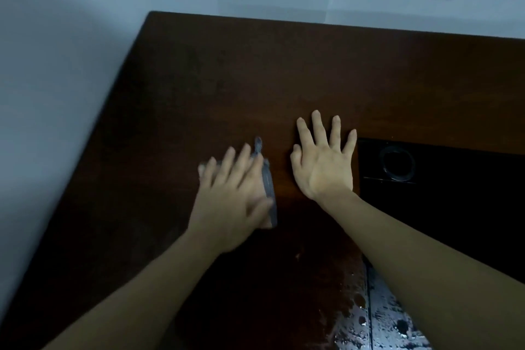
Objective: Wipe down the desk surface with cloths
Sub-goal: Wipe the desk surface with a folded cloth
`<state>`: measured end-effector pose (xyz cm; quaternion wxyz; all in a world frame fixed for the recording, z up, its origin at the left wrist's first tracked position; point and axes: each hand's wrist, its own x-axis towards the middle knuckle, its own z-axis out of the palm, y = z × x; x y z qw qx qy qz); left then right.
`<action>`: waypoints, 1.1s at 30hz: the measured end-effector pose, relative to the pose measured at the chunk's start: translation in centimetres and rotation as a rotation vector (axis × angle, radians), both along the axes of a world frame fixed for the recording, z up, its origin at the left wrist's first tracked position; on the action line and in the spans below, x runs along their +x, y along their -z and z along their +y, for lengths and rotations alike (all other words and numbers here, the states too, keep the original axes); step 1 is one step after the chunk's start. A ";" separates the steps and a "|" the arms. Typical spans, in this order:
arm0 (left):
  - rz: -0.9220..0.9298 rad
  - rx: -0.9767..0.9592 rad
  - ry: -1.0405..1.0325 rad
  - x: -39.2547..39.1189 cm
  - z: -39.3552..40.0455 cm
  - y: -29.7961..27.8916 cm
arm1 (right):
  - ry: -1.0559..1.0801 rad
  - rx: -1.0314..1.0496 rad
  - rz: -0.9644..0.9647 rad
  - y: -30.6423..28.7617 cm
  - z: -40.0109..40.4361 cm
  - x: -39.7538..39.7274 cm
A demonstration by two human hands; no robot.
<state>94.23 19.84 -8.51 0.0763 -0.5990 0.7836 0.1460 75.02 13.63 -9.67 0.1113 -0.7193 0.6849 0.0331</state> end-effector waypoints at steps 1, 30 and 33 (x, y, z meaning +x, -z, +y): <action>0.014 0.018 0.040 0.1 1.8 -0.1 | -0.004 0.004 -0.002 -0.1 0.0 0.0; 0.022 -0.040 0.235 4.2 -1.7 0.6 | -0.007 0.050 0.015 -0.3 -0.2 0.1; 0.000 -0.036 0.219 6.1 -2.2 0.8 | 0.002 0.042 0.031 -0.4 0.0 0.3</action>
